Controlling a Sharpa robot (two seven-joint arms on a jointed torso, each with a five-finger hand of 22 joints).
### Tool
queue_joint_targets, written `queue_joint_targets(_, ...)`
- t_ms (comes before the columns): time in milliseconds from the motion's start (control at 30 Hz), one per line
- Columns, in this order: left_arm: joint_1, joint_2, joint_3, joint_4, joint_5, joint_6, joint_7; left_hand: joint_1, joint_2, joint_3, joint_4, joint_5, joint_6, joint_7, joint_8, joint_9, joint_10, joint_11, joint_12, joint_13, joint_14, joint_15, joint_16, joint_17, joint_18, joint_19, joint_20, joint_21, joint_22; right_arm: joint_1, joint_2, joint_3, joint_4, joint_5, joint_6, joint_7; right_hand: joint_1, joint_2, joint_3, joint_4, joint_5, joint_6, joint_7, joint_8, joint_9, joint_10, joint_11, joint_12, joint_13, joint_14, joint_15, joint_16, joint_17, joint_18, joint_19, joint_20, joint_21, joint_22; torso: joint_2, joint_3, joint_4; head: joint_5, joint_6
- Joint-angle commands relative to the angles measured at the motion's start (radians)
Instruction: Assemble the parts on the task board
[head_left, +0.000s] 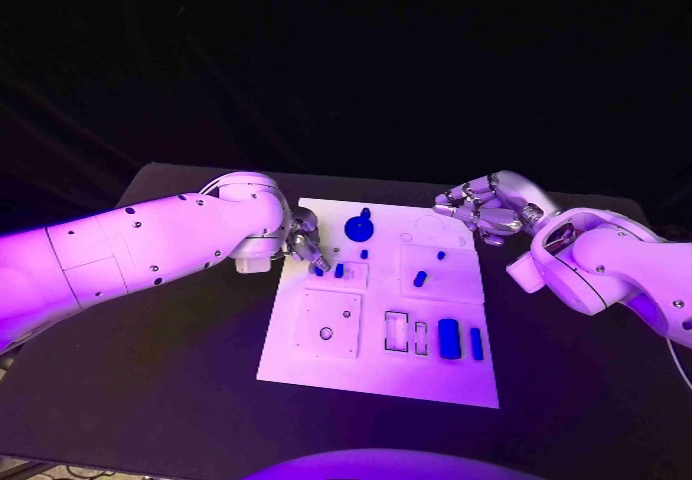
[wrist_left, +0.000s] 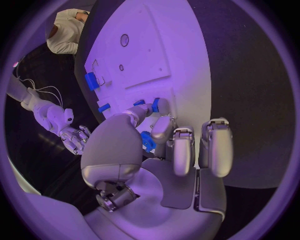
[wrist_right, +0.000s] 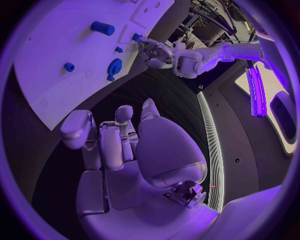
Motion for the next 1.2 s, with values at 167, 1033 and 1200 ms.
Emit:
queue_joint_targets(167,-0.005,-0.008,-0.002,0.0,-0.006,-0.014,-0.012,-0.066,-0.03,-0.156,0.076,-0.069,0.021,0.0,-0.013,-0.007,-0.006,0.003,-0.017,-0.019,0.103,-0.006,0.002,0.263,-0.006,0.059,-0.007,-0.006,0.185,-0.001,0.0,0.0,0.001,-0.002,0.006,0.008,0.007,0.003,-0.007,0.0,0.005,0.005,-0.001,0.005,0.001,-0.005,-0.002,-0.004,-0.001,0.033,-0.006,-0.001,-0.001,0.015,0.002,0.0,0.001,-0.001,-0.001,0.0001,0.0007,-0.002,0.001)
queue_joint_targets(1033,0.011,-0.064,0.017,0.033,0.142,-0.296,0.19,0.082,0.065,-0.556,0.173,-0.345,-0.225,0.134,-0.15,-0.114,-0.412,0.122,-0.484,-0.488,-0.161,0.09,-0.493,-0.229,0.143,-0.355,0.077,-0.793,-0.414,-0.001,-0.007,0.0,0.005,-0.003,0.006,0.006,0.009,0.006,-0.008,0.001,0.01,0.003,0.0,0.005,0.001,-0.008,-0.002,-0.006,-0.004,0.032,-0.006,-0.002,-0.002,0.015,0.0,0.0,-0.001,-0.003,-0.001,0.0004,0.002,-0.008,0.015)
queue_joint_targets(1200,0.009,-0.046,0.006,0.048,-0.034,-0.354,0.337,0.428,0.112,-0.388,0.047,-0.302,-0.242,0.148,-0.163,-0.164,-0.474,0.132,-0.587,-0.586,-0.3,0.099,-0.712,-0.429,0.149,-0.39,0.091,-0.885,-0.475,-0.001,-0.006,0.0,0.005,-0.003,0.005,0.006,0.016,0.01,-0.01,-0.001,0.031,0.003,0.0,0.006,0.001,-0.009,-0.002,-0.006,-0.005,0.032,-0.006,-0.002,-0.001,0.015,0.0,0.0,0.0,-0.002,0.0,-0.0003,0.0013,-0.01,0.02)
